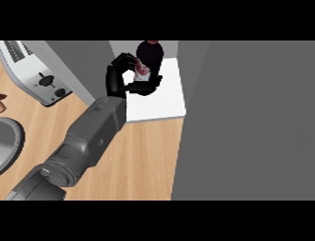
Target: Pick up the wine, place it into the cabinet and close the cabinet
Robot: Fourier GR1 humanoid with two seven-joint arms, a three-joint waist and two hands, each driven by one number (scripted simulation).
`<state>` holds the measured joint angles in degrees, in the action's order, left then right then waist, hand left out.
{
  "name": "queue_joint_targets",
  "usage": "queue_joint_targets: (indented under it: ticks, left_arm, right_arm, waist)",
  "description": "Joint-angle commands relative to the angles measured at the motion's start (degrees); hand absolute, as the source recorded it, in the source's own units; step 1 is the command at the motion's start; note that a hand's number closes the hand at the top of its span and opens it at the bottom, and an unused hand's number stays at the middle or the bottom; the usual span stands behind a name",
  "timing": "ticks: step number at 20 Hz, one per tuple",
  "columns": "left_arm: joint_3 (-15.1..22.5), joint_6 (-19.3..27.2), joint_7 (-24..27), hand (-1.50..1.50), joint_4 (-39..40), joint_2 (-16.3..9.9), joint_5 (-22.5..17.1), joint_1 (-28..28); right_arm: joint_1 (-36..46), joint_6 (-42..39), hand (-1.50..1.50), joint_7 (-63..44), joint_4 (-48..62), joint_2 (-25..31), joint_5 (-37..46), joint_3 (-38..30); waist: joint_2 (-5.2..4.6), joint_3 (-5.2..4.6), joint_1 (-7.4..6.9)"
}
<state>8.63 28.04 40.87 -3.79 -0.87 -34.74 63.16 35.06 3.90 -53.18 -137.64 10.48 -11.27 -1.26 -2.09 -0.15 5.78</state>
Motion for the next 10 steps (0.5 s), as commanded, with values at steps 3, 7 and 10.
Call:
queue_joint_targets:
  ticks: [3, 7, 10]
  left_arm:
    - [-2.56, -5.08, -0.41, 1.50, -0.72, 0.84, -2.49, -1.91]
    - [-2.93, -8.59, -0.04, 1.50, -1.07, 0.86, -3.85, -5.86]
    - [-2.88, -8.68, 1.93, 1.50, -1.66, 0.86, -4.45, -6.88]
  right_arm:
    - [0.43, 0.00, -1.50, -0.78, -2.32, -0.15, -2.00, 0.06]
    - [-0.80, -0.44, -1.50, 0.94, -0.58, -1.40, -1.70, 0.94]
    - [0.78, -0.06, -1.50, -0.10, -1.30, -1.11, -2.52, 0.45]
  waist:
    - [-0.03, -0.04, 0.76]
    - [-0.10, -0.01, 1.49]
    - [0.01, -0.05, 2.30]
